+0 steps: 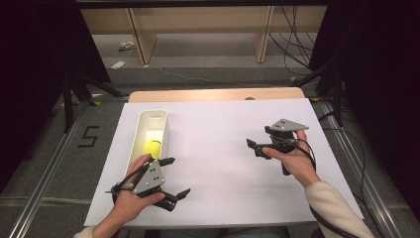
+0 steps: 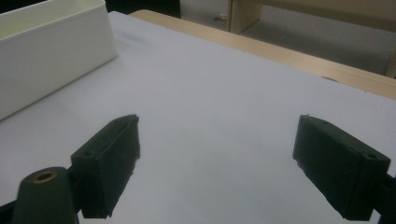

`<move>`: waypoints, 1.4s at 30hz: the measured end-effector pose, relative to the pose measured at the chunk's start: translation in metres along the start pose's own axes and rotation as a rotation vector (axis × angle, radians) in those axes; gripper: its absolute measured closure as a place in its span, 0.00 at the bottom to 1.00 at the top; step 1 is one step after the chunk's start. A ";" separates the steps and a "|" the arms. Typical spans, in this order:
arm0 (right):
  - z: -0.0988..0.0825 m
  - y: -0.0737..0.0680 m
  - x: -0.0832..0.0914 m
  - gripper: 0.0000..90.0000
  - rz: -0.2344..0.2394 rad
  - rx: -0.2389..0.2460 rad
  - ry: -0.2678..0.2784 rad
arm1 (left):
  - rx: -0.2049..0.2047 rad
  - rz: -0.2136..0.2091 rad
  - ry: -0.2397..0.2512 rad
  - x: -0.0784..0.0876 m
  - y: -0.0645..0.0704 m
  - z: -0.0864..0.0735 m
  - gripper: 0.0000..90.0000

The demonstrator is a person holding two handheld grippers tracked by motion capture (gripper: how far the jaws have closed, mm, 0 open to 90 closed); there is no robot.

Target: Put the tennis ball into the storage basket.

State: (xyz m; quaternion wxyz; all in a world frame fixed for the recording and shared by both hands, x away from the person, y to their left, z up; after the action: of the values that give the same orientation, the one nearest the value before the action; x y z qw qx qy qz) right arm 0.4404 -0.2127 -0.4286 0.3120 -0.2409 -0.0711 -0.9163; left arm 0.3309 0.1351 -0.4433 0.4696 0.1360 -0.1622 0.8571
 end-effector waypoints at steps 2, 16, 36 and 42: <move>-0.006 0.002 0.005 0.17 -0.007 -0.005 0.000 | 0.000 0.000 -0.001 0.000 0.000 0.000 0.00; -0.030 0.022 0.043 0.17 -0.064 -0.034 0.007 | 0.002 0.010 0.000 0.000 -0.001 0.000 0.00; -0.058 0.012 0.070 0.17 -0.057 -0.040 0.018 | 0.004 0.015 0.002 0.001 -0.002 0.000 0.00; -0.061 0.011 0.072 0.17 -0.059 -0.041 0.019 | 0.003 0.013 0.005 0.001 -0.002 0.001 0.00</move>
State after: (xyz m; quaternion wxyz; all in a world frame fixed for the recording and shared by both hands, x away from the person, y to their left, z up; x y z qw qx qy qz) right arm 0.3736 -0.2775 -0.4475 0.2803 -0.2363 -0.0564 -0.9286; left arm 0.3318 0.1363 -0.4419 0.4644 0.1336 -0.1608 0.8606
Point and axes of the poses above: each handheld gripper's, and its own axes: x roughly backward along the jaws, z roughly out of its top, y roughly to its right, the point moved 3 cm from there along -x, roughly forward along the jaws
